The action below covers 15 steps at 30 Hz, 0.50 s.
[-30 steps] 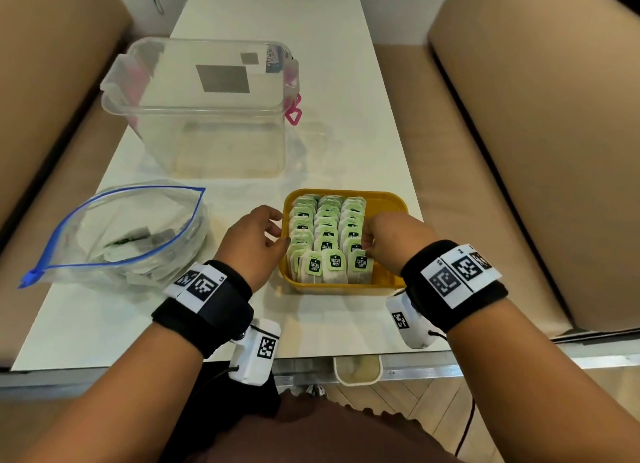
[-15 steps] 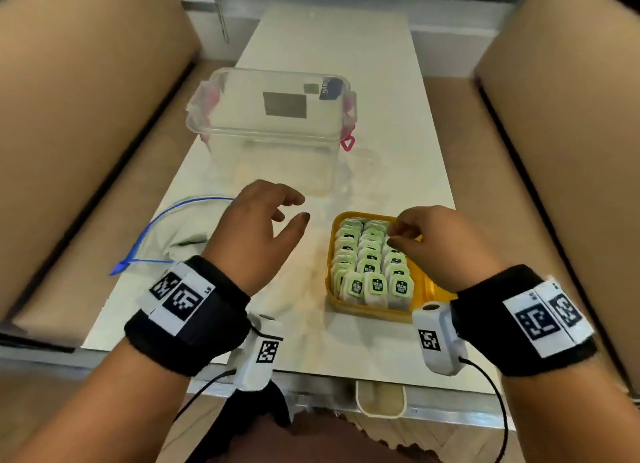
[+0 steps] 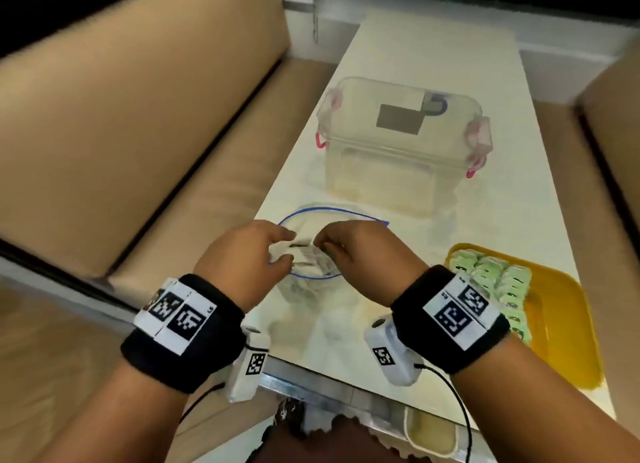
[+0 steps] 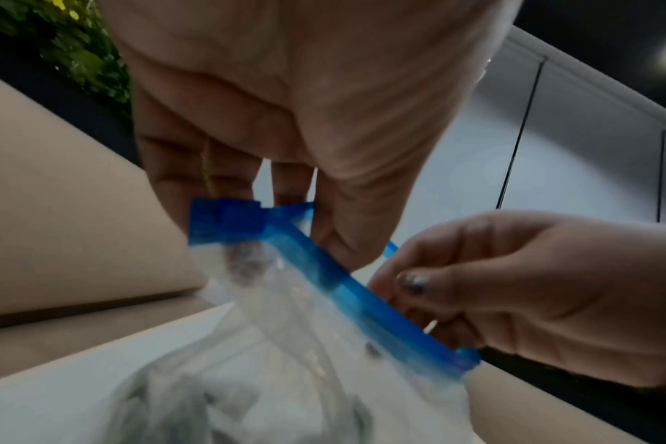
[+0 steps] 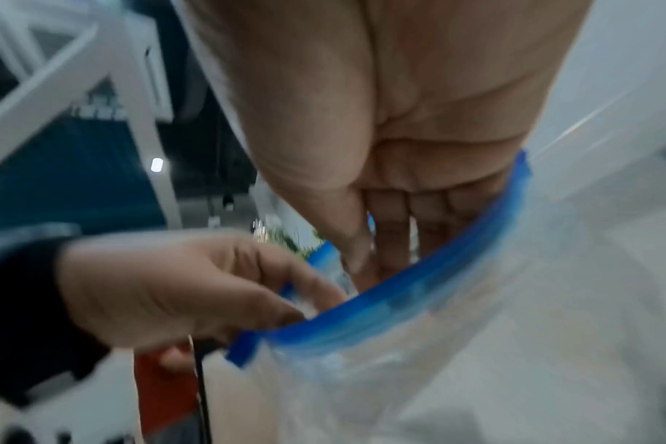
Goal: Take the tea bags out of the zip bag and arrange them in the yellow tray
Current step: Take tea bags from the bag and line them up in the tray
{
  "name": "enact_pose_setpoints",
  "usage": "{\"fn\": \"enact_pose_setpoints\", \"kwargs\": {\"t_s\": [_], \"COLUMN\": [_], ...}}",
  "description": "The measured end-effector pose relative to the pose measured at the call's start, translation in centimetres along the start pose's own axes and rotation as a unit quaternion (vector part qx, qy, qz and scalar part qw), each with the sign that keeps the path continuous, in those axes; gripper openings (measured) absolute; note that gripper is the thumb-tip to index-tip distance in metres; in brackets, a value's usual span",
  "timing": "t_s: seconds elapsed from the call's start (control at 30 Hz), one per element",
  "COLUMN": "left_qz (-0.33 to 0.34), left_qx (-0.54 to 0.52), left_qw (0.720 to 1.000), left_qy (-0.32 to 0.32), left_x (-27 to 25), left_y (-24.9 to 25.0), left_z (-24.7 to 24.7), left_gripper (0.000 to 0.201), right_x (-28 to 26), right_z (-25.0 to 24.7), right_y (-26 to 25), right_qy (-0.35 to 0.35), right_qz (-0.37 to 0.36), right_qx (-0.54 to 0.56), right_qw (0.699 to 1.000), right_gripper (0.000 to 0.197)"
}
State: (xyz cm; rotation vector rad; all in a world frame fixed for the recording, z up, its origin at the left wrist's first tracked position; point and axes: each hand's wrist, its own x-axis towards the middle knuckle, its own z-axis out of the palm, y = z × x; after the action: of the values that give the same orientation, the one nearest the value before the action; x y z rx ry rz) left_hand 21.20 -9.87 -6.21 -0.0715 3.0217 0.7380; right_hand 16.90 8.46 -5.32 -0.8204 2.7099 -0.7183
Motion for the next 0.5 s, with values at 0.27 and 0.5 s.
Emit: {"fn": "enact_pose_setpoints", "kwargs": {"t_s": [0.27, 0.5], "left_qz": [0.146, 0.165], "left_qx": [-0.084, -0.136], "left_qw": [0.985, 0.975], "left_qy": [-0.041, -0.067], "left_x": [0.3, 1.4], "left_y": [-2.2, -4.8], "left_z": [-0.5, -0.7], "left_gripper": [0.064, 0.062], "right_x": [5.0, 6.5], "right_z": [4.8, 7.0], "right_y": [-2.1, -2.0], "right_qy": [-0.193, -0.19], "right_qz": [0.055, 0.095], "right_qx": [-0.167, -0.167], "right_qw": [0.965, 0.963], "right_gripper": [0.039, 0.033]}}
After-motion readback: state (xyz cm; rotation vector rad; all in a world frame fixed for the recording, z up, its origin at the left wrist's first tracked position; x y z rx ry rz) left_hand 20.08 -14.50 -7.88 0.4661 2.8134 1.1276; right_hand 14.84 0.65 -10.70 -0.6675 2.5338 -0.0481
